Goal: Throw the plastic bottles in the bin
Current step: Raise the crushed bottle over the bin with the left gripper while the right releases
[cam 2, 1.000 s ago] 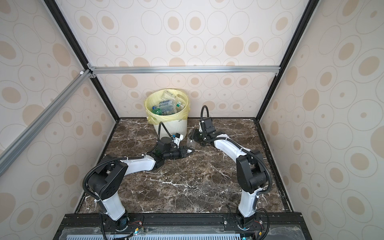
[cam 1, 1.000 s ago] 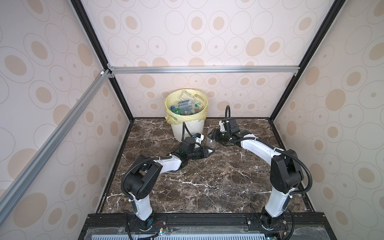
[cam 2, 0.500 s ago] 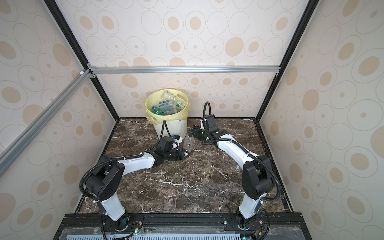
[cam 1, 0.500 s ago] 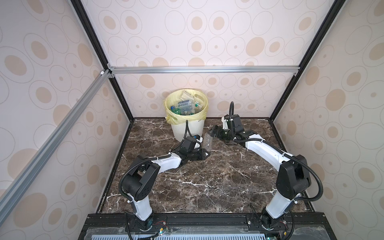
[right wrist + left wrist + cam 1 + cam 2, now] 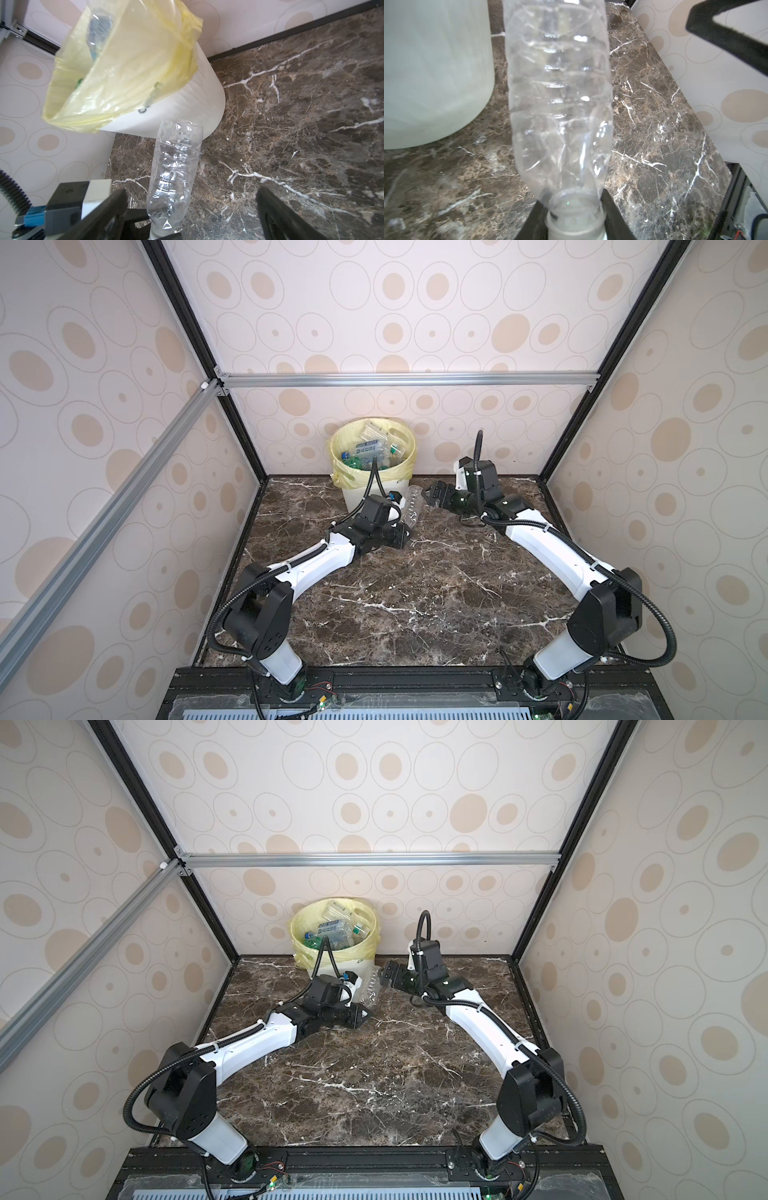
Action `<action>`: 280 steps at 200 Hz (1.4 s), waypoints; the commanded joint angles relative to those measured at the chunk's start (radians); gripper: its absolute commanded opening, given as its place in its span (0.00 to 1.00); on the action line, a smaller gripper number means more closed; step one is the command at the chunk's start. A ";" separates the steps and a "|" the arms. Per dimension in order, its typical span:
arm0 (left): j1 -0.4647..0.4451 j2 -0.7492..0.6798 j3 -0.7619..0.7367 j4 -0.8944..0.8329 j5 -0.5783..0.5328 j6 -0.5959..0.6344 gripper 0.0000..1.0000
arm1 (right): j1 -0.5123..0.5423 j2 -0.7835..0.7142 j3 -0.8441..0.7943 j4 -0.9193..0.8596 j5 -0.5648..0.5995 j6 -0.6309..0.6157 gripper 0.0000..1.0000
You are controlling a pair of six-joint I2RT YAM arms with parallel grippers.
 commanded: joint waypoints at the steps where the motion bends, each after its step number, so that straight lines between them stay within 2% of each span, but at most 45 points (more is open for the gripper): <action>1: 0.011 -0.057 0.106 -0.130 -0.118 0.117 0.21 | 0.007 -0.045 0.037 -0.046 0.031 -0.038 1.00; 40: 0.021 -0.083 0.277 -0.244 -0.306 0.224 0.23 | 0.007 -0.079 0.042 -0.045 0.034 -0.045 1.00; 100: 0.050 0.029 0.583 -0.310 -0.625 0.386 0.24 | 0.007 -0.045 0.134 -0.044 -0.007 -0.057 1.00; 140: 0.050 0.032 0.666 -0.188 -0.740 0.615 0.30 | 0.007 0.011 0.234 -0.079 -0.045 -0.080 1.00; 169: 0.051 0.007 0.657 -0.027 -0.818 0.857 0.31 | 0.006 0.035 0.258 -0.086 -0.066 -0.089 1.00; 199: 0.051 0.002 0.668 0.095 -0.837 1.074 0.33 | -0.008 0.033 0.227 -0.063 -0.086 -0.076 1.00; 222: 0.051 0.003 0.704 0.156 -0.829 1.159 0.36 | -0.027 0.024 0.200 -0.045 -0.104 -0.060 1.00; 251: 0.050 0.013 0.738 0.175 -0.774 1.180 0.37 | -0.048 0.008 0.169 -0.031 -0.115 -0.050 1.00; 280: 0.054 0.052 0.712 0.131 -0.714 1.140 0.39 | -0.062 -0.002 0.142 -0.020 -0.123 -0.040 1.00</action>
